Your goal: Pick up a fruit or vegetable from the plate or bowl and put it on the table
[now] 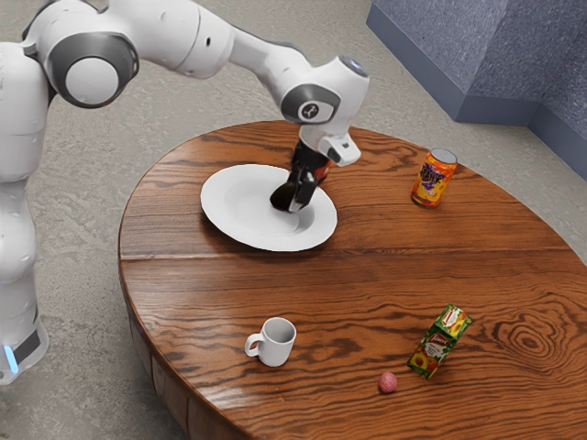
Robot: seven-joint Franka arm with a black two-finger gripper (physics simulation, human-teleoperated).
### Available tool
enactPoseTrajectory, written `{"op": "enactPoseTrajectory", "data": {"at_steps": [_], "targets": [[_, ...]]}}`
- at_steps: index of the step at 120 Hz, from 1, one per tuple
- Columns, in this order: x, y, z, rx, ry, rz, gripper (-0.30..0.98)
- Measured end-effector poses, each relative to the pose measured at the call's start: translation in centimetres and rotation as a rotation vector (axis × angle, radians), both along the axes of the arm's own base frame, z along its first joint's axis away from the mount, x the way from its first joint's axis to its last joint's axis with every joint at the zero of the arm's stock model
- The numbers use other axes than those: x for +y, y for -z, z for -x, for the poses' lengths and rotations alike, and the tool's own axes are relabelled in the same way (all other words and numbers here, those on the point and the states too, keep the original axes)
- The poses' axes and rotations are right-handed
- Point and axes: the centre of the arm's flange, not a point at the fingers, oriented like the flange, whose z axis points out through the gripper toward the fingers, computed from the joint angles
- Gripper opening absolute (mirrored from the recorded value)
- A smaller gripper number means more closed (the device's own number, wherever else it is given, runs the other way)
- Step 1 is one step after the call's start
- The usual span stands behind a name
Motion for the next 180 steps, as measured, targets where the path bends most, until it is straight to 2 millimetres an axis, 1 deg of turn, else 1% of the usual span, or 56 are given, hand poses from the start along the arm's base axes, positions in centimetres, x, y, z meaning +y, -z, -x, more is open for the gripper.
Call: {"op": "enactPoseTrajectory", "data": {"at_steps": [23,38,48,55,72,80,87,93,98,103,111,113,120,127,130,134,138,146,151,155,166,180], "targets": [[0.0,0.3,0.0,0.011,0.004,0.002,0.68],[0.1,0.3,0.1,0.013,0.005,0.002,0.45],[0.3,0.4,0.1,0.016,0.006,-0.007,0.33],[0.3,0.4,0.0,0.016,0.009,-0.018,0.29],[0.5,0.3,0.0,0.013,0.010,-0.035,0.26],[0.8,-0.6,0.1,0.003,0.005,-0.045,0.23],[1.4,-2.3,0.1,-0.020,-0.006,-0.056,0.22],[1.2,-4.0,-0.1,-0.040,-0.003,-0.062,0.22],[-0.1,-5.3,-0.5,-0.056,0.018,-0.063,0.22],[-2.6,-6.5,-0.7,-0.069,0.058,-0.060,0.21],[-7.4,-8.7,-1.3,-0.104,0.136,-0.053,0.21],[-8.6,-9.6,-1.6,-0.120,0.156,-0.050,0.20],[-13.4,-11.9,-2.4,-0.168,0.235,-0.034,0.21],[-18.0,-12.8,-3.2,-0.194,0.312,-0.003,0.21],[-19.5,-12.9,-3.3,-0.199,0.337,0.006,0.21],[-20.9,-12.9,-3.4,-0.200,0.362,0.014,0.21],[-22.0,-12.8,-3.5,-0.200,0.380,0.018,0.20],[-23.5,-12.5,-3.5,-0.196,0.405,0.016,0.20],[-24.9,-12.4,-3.3,-0.194,0.432,0.005,0.33],[-25.6,-12.3,-3.2,-0.193,0.443,0.000,0.41],[-25.9,-12.3,-3.4,-0.191,0.447,-0.003,0.54],[-25.9,-12.2,-3.5,-0.189,0.446,-0.004,0.62]]}}
